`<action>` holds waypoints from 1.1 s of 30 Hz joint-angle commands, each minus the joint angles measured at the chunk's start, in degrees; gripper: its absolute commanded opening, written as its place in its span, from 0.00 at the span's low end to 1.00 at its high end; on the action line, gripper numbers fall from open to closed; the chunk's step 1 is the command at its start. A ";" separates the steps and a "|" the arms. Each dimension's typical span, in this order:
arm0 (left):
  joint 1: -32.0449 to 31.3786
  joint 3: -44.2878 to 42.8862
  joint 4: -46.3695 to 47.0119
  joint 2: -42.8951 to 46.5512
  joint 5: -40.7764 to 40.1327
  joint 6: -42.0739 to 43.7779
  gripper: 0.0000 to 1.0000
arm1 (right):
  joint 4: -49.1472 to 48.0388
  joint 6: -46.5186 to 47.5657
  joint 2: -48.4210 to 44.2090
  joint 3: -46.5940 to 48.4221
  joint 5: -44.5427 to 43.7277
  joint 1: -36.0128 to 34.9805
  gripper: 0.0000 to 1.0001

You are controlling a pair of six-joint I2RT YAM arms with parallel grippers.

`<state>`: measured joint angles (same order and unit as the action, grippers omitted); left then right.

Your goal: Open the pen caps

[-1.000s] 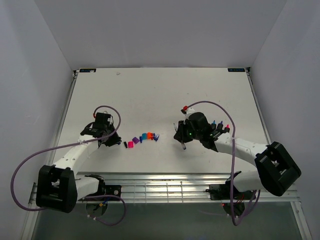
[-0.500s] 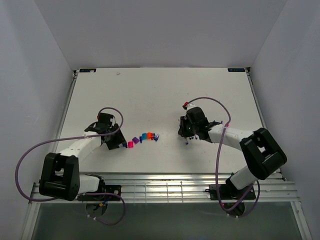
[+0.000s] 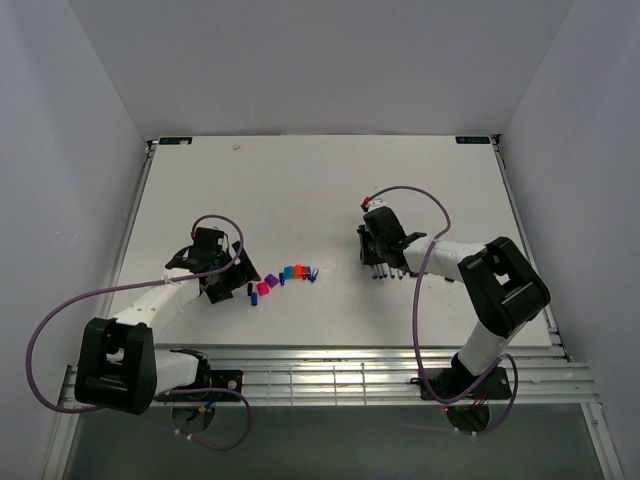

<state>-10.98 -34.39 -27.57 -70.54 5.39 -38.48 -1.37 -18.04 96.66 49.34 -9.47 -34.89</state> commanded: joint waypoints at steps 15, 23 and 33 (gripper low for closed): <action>0.17 -6.47 -5.74 12.18 -2.22 1.83 0.98 | 5.15 4.16 -0.15 2.78 -5.82 0.18 0.43; 0.17 -9.20 -4.07 15.52 1.72 2.62 0.98 | 7.51 4.16 -14.29 0.76 -8.54 -2.63 0.53; -6.12 -4.02 8.21 15.26 10.43 -1.07 0.98 | 18.14 -2.16 -41.71 -14.08 -14.34 -5.27 0.97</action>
<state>-12.58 -40.25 -26.17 -56.01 10.92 -37.87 10.28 -16.80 59.53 40.95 -19.86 -40.40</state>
